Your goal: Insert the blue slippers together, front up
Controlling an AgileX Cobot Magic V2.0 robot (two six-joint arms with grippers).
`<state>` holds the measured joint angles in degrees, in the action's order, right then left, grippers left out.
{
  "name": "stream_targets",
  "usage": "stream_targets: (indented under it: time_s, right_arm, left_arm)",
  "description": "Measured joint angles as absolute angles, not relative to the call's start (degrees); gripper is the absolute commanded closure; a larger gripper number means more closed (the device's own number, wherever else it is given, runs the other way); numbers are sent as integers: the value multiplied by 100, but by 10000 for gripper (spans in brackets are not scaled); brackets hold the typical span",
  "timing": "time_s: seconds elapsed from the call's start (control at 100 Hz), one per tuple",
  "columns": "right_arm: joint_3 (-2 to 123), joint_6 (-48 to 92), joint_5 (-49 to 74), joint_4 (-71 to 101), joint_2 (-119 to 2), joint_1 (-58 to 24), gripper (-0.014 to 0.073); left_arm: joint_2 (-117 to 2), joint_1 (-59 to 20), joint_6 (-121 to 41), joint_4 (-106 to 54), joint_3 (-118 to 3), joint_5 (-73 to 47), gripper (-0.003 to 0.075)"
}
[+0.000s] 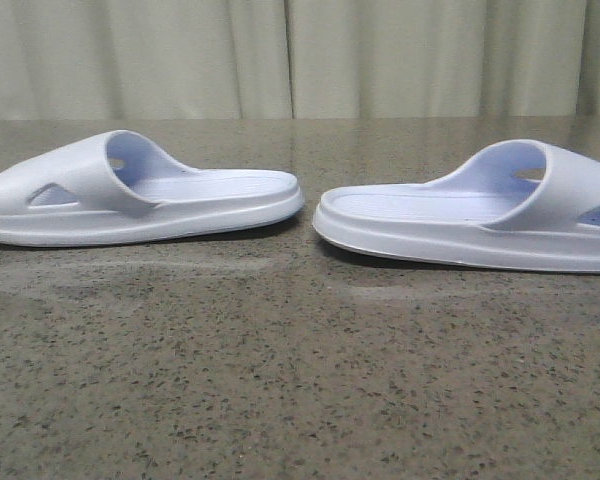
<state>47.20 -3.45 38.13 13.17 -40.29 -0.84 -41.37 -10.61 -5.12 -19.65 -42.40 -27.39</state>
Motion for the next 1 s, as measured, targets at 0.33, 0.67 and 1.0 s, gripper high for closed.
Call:
stream_targets:
  time_s: [0.33,0.67,1.0]
  right_arm:
    - [4720,-345,3802,1520,-4071,-84,181]
    - [4720,-345,3718,1627,-4071,-84,174]
    - [4720,-345,3492,1679,-4071,-84,174]
  left_arm:
    - [-4137,-1061,-512,-1952,-4249,-2846,442]
    - [-4137,-1061,-512,-2216,-4249,-2913,433]
    - [-4278,-1061,104,-2282,-4249,-3396,434]
